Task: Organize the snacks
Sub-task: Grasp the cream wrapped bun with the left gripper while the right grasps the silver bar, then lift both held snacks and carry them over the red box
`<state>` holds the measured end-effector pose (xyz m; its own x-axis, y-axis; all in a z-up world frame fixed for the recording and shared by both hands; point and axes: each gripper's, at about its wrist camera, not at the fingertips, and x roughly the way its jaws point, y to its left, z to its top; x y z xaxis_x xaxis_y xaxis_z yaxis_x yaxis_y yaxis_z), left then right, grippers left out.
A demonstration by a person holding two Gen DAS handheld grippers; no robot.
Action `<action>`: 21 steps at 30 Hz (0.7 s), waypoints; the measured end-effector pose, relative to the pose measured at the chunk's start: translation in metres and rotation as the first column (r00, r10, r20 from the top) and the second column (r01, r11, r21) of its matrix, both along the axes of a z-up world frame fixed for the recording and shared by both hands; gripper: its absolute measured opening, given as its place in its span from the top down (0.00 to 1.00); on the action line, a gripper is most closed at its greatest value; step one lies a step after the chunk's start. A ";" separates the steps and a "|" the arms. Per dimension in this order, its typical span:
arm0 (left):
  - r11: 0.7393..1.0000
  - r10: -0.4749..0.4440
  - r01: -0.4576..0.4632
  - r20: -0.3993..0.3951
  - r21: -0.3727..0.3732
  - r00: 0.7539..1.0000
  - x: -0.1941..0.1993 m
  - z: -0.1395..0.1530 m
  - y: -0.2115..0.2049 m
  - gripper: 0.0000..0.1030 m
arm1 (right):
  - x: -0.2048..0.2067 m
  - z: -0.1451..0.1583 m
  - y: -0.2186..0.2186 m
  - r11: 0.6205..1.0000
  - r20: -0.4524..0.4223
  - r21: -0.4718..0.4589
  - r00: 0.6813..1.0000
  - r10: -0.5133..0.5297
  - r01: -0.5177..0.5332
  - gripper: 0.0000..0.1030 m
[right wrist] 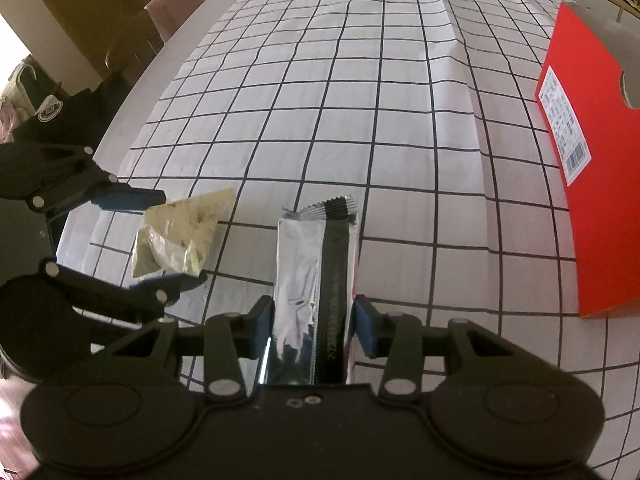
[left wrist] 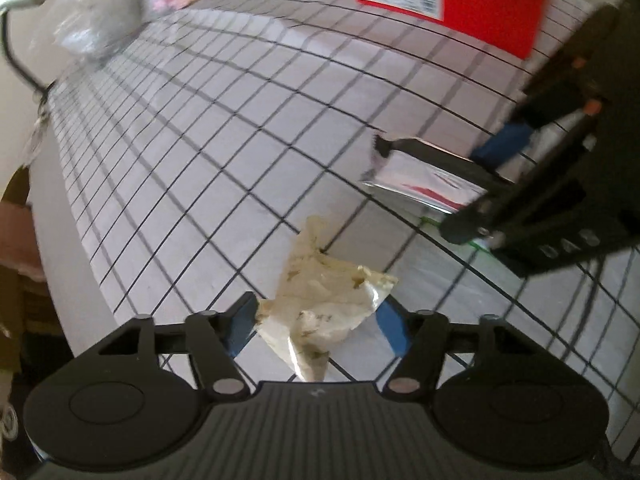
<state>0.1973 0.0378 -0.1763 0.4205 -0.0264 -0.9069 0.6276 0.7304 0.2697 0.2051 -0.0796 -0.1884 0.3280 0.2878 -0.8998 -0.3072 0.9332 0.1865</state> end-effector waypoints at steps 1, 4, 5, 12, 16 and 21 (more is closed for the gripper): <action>1.000 0.026 -0.026 -0.001 -0.017 1.000 0.002 0.001 0.002 0.43 | 0.001 0.001 0.000 1.000 0.002 0.000 1.000 -0.001 0.001 0.60; 0.991 0.112 -0.112 0.000 -0.069 0.994 0.004 0.004 0.010 0.52 | 0.001 0.003 -0.003 1.000 0.010 0.004 1.000 -0.004 0.004 0.60; 0.985 0.149 -0.149 -0.002 -0.092 0.989 0.005 0.006 0.013 0.55 | 0.001 0.003 -0.004 1.000 0.013 0.004 1.000 -0.007 0.007 0.60; 0.911 0.351 -0.349 -0.031 -0.222 0.936 0.006 0.013 0.038 0.68 | -0.001 0.012 -0.015 0.999 0.024 0.031 0.999 -0.030 0.029 0.60; 0.829 0.478 -0.474 -0.064 -0.296 0.876 0.003 0.015 0.054 0.68 | -0.004 0.018 -0.025 0.998 0.029 0.047 0.999 -0.042 0.041 0.60; 0.715 0.588 -0.585 -0.123 -0.382 0.799 -0.009 0.023 0.069 0.68 | -0.010 0.032 -0.040 0.996 0.038 0.070 0.998 -0.050 0.048 0.60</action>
